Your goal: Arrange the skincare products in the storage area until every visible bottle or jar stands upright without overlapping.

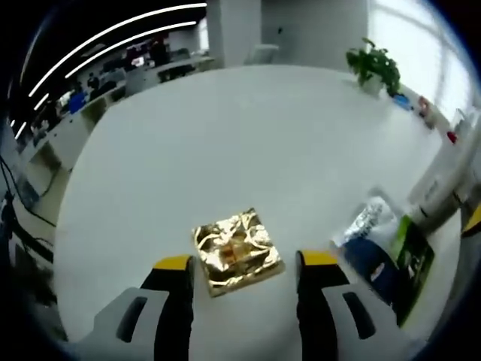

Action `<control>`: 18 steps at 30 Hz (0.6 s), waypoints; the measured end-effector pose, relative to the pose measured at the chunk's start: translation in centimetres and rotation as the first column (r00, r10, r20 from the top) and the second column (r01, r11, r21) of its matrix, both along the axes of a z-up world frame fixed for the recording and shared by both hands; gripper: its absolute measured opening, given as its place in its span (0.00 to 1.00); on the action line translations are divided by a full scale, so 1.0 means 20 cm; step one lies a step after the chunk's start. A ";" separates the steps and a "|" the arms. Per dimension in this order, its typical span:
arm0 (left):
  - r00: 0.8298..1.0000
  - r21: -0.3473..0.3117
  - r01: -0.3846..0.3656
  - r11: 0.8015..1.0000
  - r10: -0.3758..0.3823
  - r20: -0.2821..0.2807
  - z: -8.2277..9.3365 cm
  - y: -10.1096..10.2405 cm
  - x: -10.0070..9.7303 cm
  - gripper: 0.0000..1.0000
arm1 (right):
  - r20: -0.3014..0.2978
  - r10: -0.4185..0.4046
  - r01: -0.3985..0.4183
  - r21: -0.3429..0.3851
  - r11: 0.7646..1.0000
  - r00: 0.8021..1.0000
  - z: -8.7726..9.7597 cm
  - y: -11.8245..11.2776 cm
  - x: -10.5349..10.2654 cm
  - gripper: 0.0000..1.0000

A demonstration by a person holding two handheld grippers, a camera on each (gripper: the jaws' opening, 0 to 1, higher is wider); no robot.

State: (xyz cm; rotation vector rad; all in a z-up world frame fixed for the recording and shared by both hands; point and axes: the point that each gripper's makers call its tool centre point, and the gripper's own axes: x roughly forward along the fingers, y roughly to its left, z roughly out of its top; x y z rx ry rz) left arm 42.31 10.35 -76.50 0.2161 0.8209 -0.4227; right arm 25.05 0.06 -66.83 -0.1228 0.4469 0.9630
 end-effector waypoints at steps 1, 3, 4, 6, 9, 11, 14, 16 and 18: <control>1.000 -0.007 -0.004 1.000 0.004 -0.004 0.00 0.00 -0.01 0.47 | -0.001 0.002 -0.002 0.003 1.000 1.000 0.00 0.00 0.00 0.55; 1.000 -0.008 -0.012 1.000 0.012 -0.002 0.00 0.00 -0.01 0.47 | 0.000 0.002 -0.002 0.004 1.000 1.000 0.00 0.00 0.00 0.55; 1.000 -0.002 -0.008 1.000 0.008 -0.004 0.00 0.00 -0.01 0.47 | 0.001 0.001 -0.001 0.005 1.000 1.000 0.01 0.00 0.00 0.55; 1.000 0.001 -0.008 1.000 0.008 -0.012 0.00 0.01 -0.01 0.46 | 0.001 0.000 0.000 0.008 1.000 1.000 0.01 0.01 0.00 0.55; 1.000 0.006 -0.010 1.000 0.011 -0.020 0.00 0.02 -0.02 0.41 | -0.002 -0.006 0.006 0.012 1.000 1.000 0.01 0.00 0.01 0.55; 1.000 0.009 -0.012 1.000 0.012 -0.023 0.01 0.03 -0.01 0.37 | 0.002 -0.009 0.009 0.010 1.000 1.000 0.01 0.00 0.01 0.55; 0.999 0.013 -0.004 1.000 0.004 -0.034 0.00 0.04 0.00 0.35 | 0.001 -0.011 0.011 0.013 1.000 1.000 0.01 0.00 0.01 0.55; 0.999 0.015 0.003 1.000 -0.003 -0.039 0.00 0.03 -0.01 0.35 | 0.002 -0.010 0.010 0.012 1.000 1.000 0.01 0.00 0.01 0.55; 0.999 0.018 0.014 1.000 -0.013 -0.046 0.00 0.03 0.00 0.35 | 0.004 -0.009 0.009 0.011 1.000 1.000 0.02 0.00 0.01 0.55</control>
